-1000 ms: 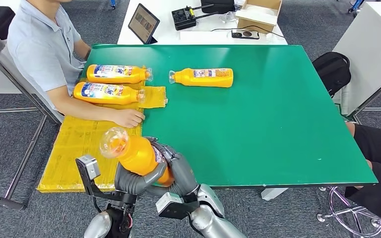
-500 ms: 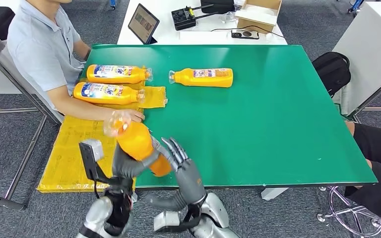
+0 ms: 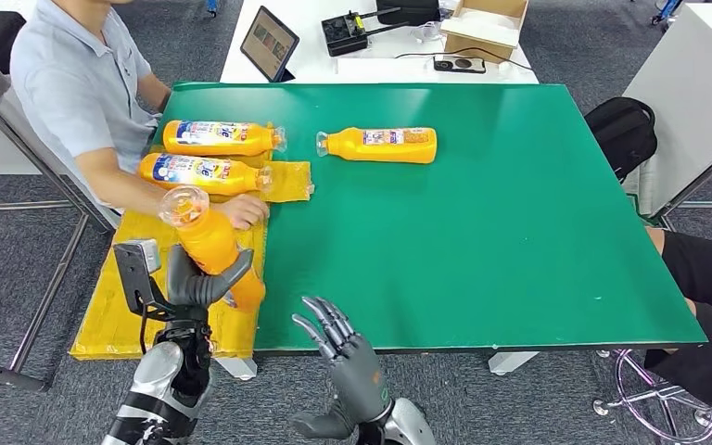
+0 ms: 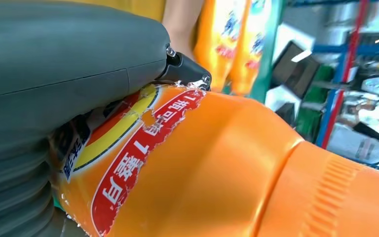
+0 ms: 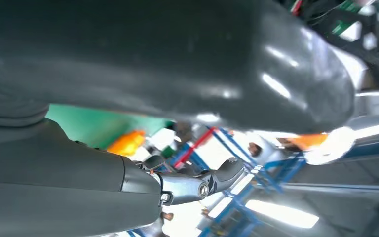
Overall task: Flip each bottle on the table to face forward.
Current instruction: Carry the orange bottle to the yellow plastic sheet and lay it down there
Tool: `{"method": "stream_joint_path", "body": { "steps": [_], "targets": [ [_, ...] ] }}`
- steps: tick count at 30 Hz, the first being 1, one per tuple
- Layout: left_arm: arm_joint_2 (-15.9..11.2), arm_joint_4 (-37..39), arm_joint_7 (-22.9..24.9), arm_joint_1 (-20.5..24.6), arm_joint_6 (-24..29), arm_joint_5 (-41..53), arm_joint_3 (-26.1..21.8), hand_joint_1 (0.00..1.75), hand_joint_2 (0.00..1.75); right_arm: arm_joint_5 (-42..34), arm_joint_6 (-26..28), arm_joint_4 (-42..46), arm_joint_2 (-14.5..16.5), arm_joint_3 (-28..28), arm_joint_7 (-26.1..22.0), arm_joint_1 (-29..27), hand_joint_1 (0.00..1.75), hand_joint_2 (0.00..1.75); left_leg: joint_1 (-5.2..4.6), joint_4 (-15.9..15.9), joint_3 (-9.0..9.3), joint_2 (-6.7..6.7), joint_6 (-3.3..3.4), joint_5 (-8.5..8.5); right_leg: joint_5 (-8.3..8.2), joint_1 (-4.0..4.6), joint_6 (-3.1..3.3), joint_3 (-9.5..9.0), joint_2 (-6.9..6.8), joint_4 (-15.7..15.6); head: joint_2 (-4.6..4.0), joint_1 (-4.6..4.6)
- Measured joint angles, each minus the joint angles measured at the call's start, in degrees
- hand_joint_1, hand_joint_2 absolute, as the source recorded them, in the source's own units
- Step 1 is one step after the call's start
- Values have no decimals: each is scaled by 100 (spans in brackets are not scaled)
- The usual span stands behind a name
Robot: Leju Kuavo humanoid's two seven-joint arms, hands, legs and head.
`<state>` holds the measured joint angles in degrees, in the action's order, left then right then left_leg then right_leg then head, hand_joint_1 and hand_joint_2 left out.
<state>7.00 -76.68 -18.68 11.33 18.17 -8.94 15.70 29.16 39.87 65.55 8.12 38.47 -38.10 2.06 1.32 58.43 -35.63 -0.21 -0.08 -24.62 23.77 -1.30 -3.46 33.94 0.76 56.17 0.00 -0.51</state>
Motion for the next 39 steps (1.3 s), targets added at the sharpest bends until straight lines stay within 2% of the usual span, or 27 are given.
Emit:
{"method": "stream_joint_path", "body": {
  "steps": [6, 9, 11, 16, 17, 20, 22, 26, 29, 33, 39],
  "targets": [
    [-48, 25, -70, 5, 241, 437, -5, 175, 175, -43, 1, 59, -93, -1, 1, -110, 0, 0, 1, 0, 1, 0, 0, 0, 0, 1, 0, 1, 0, 0, 0, 1],
    [-119, -18, 56, -5, 703, 2265, 6, 175, 175, -147, -31, 239, -188, -5, 24, -286, 0, 0, 1, 0, 0, -1, 0, 1, 0, 1, 0, 0, -1, 0, 0, -1],
    [-169, -60, 223, -12, 748, 3280, 3, 175, 175, -186, -58, 363, -248, -9, 45, -397, 0, 0, 0, 0, 0, -4, 0, 0, 1, 0, 0, -1, -4, 0, 0, -1],
    [-211, -84, 328, -10, 712, 3821, -1, 175, 175, -189, -63, 487, -298, -14, 65, -477, 0, 0, 0, 0, -1, -9, 0, 0, 1, 0, 0, -2, -8, 0, 0, 0],
    [-262, -85, 476, 0, 683, 4427, 1, 175, 175, -170, -56, 625, -354, -23, 85, -566, 0, 0, 0, 0, -2, -8, 0, 0, 2, 0, 0, 0, -9, 0, 0, 0],
    [-590, 207, 1103, 212, 625, 7036, -27, 175, 175, -160, -30, 1442, -575, -150, 134, -989, 0, 0, 1, 0, -4, 0, -2, 0, 1, 1, 0, 6, -7, 0, 0, -1],
    [-711, 428, 1212, 330, 627, 7544, -63, 175, 175, -191, -34, 1763, -613, -229, 133, -1109, 0, 0, 3, 0, -2, 1, -3, 2, 1, 3, 1, 6, -8, 1, 0, 1],
    [-775, 650, 1307, 451, 460, 7699, -68, 175, 175, -293, -42, 1962, -610, -326, 63, -1188, 0, 175, 2, 0, -3, 0, -3, 3, 0, 2, 1, 4, -8, 1, 0, 0],
    [-806, 984, 1467, 616, 242, 7946, -68, 175, 175, -481, -197, 2026, -572, -440, 21, -1206, 0, 175, 1, 0, -3, 0, -2, 3, 0, 1, 0, 3, -8, 1, 0, -2],
    [-810, 1686, 1545, 884, -66, 8014, -113, 175, 175, -767, -718, 2037, -477, -626, 5, -1193, 0, 0, 2, 0, -3, 0, -3, 4, 0, 1, 0, 4, -8, 2, 0, -1],
    [-835, 2790, 1386, 1443, -614, 7724, -205, 175, 175, -1005, -1031, 1983, -456, -678, 4, -1065, 0, 0, 3, 0, 1, -8, -3, 7, 0, 2, 1, -7, -13, 4, 0, -1]
  ]
}}
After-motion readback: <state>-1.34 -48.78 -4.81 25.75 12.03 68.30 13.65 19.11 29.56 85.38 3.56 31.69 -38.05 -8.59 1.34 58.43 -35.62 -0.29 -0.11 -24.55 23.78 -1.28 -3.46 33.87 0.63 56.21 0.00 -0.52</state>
